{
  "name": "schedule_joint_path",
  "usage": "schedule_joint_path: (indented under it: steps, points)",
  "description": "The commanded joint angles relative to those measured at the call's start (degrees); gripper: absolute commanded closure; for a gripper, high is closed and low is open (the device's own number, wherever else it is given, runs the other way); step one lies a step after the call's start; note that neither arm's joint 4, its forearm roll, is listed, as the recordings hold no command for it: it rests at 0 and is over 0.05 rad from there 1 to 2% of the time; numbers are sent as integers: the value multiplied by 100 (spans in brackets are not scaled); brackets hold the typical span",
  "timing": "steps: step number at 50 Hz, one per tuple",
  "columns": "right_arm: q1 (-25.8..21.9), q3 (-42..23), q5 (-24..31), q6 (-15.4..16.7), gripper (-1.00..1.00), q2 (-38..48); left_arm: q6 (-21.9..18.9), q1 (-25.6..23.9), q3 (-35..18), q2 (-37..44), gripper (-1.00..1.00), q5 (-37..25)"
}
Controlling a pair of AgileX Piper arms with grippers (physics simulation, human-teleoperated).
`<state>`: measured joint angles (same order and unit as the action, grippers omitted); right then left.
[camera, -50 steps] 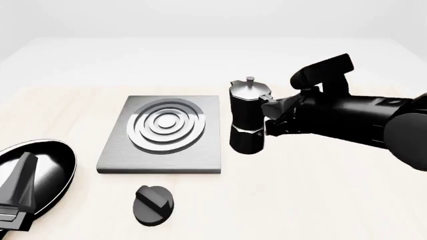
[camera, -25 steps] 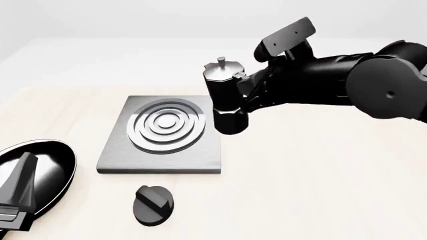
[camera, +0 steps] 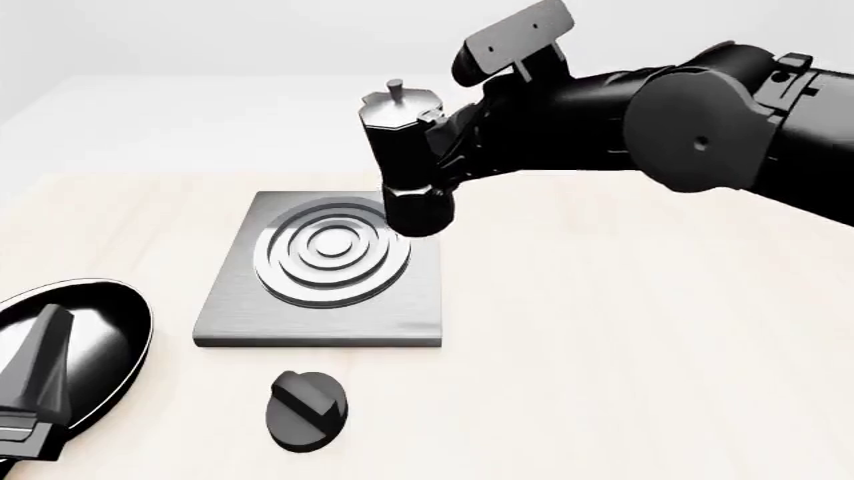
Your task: Turn on the stove and put the moka pot on it.
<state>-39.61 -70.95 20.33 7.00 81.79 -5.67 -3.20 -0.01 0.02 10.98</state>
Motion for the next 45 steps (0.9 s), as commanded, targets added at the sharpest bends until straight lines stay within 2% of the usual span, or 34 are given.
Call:
schedule_joint_path:
  steps: [1, 28, 45]
  points:
    - [-132, -393, -198, -110, 100, 216, -4, 14, 0, 0, -100, -1]
    - [-313, -753, -725, -211, 100, 656, -31, 19, 0, 0, -100, -39]
    - [-428, -853, -1240, -566, 100, 951, -19, 37, 0, 1, -100, -66]
